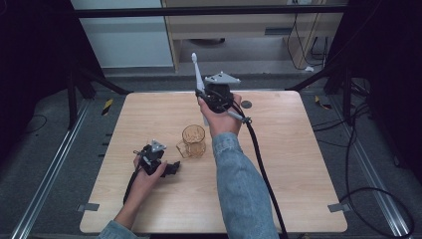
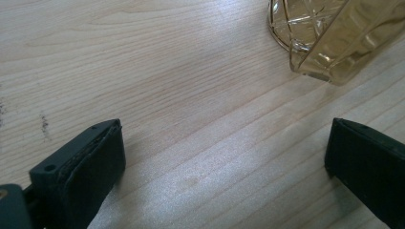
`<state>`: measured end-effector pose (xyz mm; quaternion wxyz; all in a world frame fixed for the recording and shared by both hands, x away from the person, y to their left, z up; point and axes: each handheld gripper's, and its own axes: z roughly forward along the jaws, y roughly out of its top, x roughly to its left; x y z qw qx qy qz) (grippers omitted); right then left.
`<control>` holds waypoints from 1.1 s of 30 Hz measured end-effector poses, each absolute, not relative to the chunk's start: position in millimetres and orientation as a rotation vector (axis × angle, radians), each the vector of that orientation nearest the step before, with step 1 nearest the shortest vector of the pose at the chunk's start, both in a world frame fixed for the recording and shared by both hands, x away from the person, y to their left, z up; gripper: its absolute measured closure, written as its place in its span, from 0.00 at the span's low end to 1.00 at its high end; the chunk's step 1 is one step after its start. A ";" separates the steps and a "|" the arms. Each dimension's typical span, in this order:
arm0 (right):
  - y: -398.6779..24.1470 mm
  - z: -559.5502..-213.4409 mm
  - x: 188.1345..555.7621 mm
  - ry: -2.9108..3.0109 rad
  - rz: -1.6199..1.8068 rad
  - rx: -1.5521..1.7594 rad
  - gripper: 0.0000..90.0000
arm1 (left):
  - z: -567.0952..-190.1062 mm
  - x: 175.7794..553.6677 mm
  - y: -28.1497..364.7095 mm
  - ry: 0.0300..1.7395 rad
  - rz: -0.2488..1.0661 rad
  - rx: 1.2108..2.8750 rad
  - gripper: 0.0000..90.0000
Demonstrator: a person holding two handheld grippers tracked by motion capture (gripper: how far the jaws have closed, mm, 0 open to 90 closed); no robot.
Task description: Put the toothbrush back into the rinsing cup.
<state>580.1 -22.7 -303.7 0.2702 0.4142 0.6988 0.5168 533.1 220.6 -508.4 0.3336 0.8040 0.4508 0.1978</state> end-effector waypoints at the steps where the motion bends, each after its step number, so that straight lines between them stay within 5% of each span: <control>1: -22.2 -304.3 580.3 1.883 1.390 1.112 0.74 | -508.4 533.2 220.6 1.177 0.517 2.099 0.00; 33: 18.3 -340.4 585.6 1.907 1.437 1.089 0.74 | -508.3 532.9 222.2 1.174 0.517 2.104 0.00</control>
